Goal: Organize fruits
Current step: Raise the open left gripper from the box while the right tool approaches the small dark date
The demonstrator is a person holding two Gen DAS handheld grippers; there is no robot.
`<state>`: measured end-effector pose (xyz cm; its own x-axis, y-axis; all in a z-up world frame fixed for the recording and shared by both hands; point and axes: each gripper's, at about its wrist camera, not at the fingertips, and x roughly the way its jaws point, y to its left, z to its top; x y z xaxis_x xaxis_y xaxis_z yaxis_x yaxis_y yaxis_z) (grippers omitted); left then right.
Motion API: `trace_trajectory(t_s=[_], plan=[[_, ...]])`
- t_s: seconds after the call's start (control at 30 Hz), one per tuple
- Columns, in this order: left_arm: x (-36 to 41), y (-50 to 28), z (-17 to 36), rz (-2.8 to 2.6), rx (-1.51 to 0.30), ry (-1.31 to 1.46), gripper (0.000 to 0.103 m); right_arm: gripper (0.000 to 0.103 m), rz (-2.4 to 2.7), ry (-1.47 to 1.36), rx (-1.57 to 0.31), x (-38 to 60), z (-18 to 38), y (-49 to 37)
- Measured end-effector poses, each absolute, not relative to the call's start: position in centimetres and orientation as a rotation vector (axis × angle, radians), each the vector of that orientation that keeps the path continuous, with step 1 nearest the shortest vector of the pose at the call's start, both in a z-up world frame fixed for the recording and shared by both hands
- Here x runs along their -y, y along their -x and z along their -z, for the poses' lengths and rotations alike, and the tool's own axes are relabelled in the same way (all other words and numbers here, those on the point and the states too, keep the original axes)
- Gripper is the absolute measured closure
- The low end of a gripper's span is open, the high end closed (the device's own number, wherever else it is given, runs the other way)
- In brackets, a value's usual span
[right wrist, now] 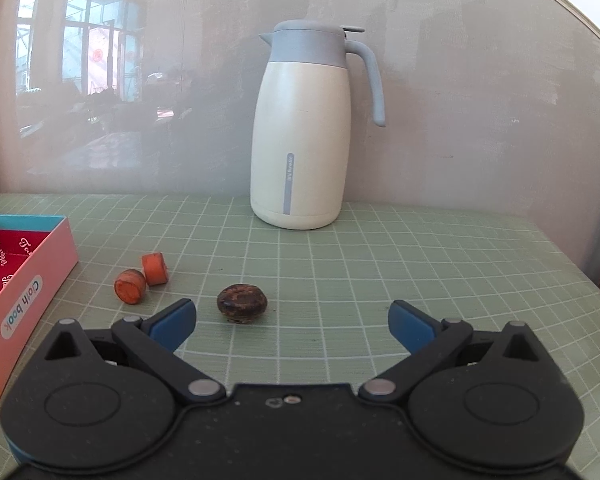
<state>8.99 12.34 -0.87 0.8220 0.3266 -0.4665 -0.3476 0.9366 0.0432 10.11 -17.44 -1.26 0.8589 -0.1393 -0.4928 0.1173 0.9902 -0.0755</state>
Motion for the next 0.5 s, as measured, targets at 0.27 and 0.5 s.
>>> trace_trajectory(t_s=[0.27,0.5], plan=[[-13.4,-6.5,-0.4,-0.403,-0.415,0.014,0.03,0.0,0.124,0.053,-0.537,16.5,1.9,-11.1],[-15.1,-4.5,-1.2,-0.454,-0.363,0.02,0.024,0.0,0.107,0.035,-0.561,16.3,2.7,-12.3]])
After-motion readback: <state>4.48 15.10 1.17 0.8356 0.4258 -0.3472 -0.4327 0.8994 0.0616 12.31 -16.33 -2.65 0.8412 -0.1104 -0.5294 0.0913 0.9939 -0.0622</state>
